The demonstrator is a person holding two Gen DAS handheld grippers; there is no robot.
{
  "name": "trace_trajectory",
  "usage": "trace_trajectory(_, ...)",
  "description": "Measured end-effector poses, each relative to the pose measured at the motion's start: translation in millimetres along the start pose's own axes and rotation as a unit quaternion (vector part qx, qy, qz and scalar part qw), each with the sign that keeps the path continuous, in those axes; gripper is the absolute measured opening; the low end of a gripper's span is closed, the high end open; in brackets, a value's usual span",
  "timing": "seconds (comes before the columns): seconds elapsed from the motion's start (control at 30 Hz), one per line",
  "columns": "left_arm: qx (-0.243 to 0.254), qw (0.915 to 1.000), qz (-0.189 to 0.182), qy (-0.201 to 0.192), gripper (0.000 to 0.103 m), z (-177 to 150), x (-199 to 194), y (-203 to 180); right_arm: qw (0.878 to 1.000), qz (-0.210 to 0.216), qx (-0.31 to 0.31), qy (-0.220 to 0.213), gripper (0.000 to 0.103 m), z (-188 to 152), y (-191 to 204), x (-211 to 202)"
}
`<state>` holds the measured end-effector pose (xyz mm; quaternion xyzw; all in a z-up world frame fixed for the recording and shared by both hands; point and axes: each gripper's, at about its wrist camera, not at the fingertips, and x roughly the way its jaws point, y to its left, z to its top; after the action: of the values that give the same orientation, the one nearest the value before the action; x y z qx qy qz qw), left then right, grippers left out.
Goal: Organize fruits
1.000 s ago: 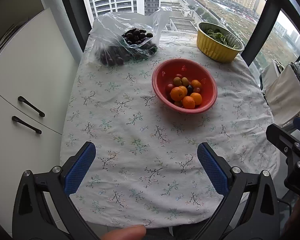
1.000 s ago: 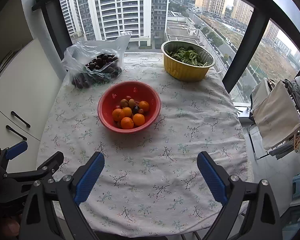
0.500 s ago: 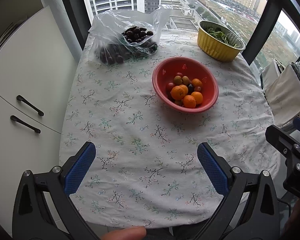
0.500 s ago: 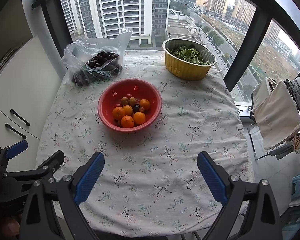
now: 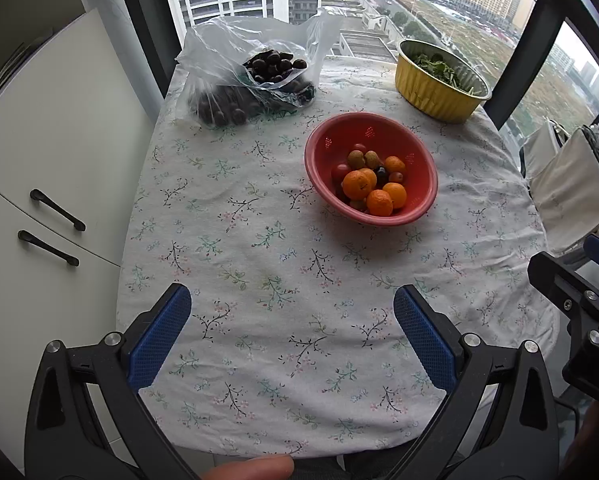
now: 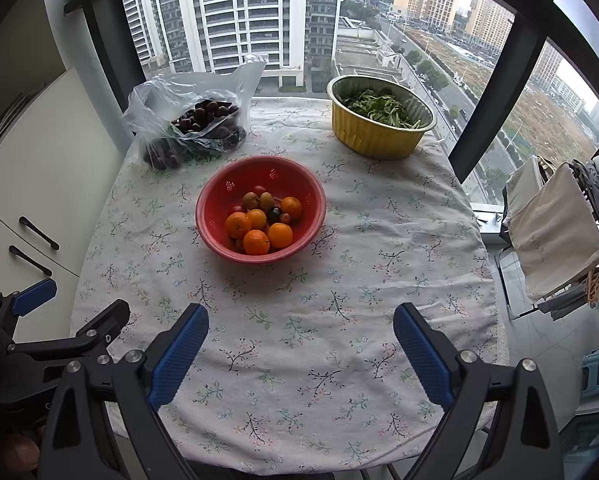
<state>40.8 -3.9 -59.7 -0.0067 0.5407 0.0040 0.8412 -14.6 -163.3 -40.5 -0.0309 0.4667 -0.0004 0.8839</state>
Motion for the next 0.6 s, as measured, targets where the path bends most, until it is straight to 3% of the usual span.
trace_trajectory(0.6,0.000,1.0000,0.000,0.000,0.103,-0.4,0.9,-1.0,1.000,0.001,-0.002,0.001,0.096,1.7,0.2,1.2)
